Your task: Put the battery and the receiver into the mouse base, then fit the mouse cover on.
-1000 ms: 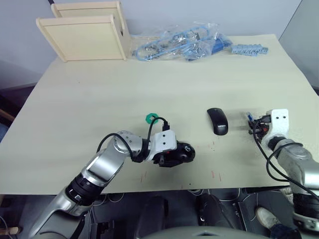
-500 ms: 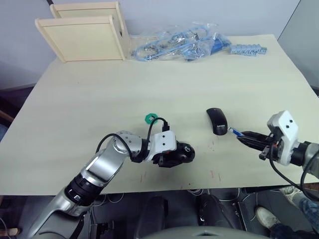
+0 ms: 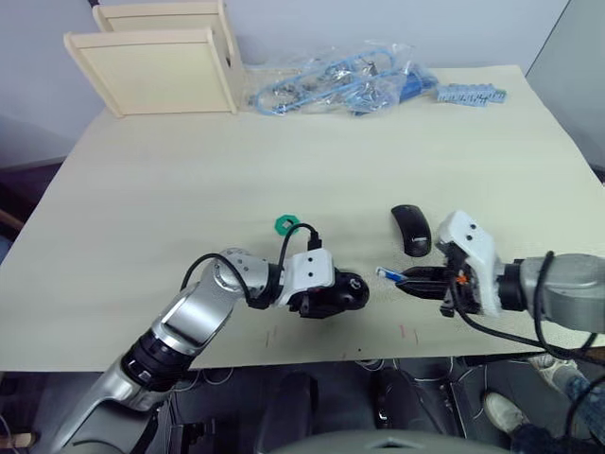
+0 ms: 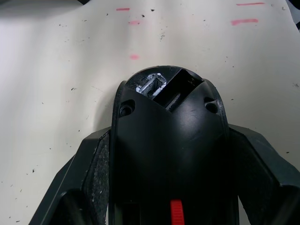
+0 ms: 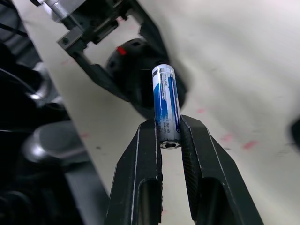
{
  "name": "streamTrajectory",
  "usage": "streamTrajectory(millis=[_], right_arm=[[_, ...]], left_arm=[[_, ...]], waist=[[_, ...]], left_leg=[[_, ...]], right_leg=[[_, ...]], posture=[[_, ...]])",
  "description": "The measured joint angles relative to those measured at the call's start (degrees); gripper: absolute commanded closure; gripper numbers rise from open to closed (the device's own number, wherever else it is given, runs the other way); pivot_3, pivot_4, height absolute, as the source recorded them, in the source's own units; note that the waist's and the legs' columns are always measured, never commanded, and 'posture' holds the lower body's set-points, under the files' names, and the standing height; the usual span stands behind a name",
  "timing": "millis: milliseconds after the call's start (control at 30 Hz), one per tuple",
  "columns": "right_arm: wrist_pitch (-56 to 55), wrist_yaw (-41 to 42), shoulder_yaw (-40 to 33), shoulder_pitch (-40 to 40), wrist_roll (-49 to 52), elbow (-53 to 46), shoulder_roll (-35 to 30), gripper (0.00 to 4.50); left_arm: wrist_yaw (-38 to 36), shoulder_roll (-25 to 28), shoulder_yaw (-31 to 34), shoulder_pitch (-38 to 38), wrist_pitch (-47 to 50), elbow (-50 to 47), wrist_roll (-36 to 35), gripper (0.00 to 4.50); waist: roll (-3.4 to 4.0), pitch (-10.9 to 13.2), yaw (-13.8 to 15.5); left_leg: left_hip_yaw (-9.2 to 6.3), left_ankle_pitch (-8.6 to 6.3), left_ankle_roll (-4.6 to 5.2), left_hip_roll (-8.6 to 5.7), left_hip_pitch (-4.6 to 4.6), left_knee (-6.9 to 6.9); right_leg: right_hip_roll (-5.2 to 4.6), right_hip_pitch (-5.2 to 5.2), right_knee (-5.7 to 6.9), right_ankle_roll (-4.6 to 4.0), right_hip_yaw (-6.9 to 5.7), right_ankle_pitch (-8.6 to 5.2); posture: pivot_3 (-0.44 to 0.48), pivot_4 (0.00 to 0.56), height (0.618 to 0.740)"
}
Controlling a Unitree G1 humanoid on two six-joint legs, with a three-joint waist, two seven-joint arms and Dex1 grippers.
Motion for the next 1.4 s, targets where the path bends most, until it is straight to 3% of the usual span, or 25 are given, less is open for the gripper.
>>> streamTrajectory(millis=[267,533,767,1133,1400], right_arm=[[5.1,-14.7,4.8,-2.0,4.2,6.8,7.9,4.44],[5.1,-25.3,6.6,-2.4,9.4,10.4,10.6,4.44],[0.1,-34.1,11.4,-3.7,18.6,12.3,6.8,4.44],[-12.8,-45.3,24.8,-9.0,34.9,13.8,-3.2,4.44],[-18.7,-49.5,31.8,-12.1,39.0,14.5,-5.3,4.44]], left_arm=[[-0.2,0.0,0.0,0.0,0.5,-0.1,0.0,1.57],[-0.1,0.0,0.1,0.1,0.7,-0.3,0.0,1.57],[0.0,0.0,0.1,0.3,0.8,-0.5,0.0,1.57],[0.1,0.0,0.2,0.4,0.8,-0.6,0.0,1.57],[0.1,0.0,0.2,0.3,0.8,-0.6,0.1,1.57]], waist=[[-0.03,0.0,0.0],[-0.03,0.0,0.0],[-0.03,0.0,-0.1],[-0.02,0.0,-0.1],[-0.02,0.0,-0.1]], left_leg=[[-0.01,0.00,0.00,0.00,-0.07,0.00],[-0.01,0.00,0.00,0.00,-0.07,0.00],[-0.01,0.00,0.00,0.00,-0.07,0.00],[-0.01,0.00,0.00,0.02,-0.09,0.00],[-0.01,0.00,0.00,0.04,-0.10,-0.01]], right_leg=[[-0.01,-0.05,-0.03,0.00,-0.02,0.00],[-0.01,-0.05,-0.02,0.00,-0.02,0.00],[-0.01,-0.05,-0.03,0.00,-0.02,0.00],[-0.01,-0.06,-0.06,0.00,-0.02,0.00],[-0.02,-0.06,-0.07,0.00,-0.02,0.00]], posture=[[0.000,0.150,0.740],[0.000,0.150,0.740],[0.000,0.150,0.740],[0.000,0.150,0.740],[0.000,0.150,0.740]])
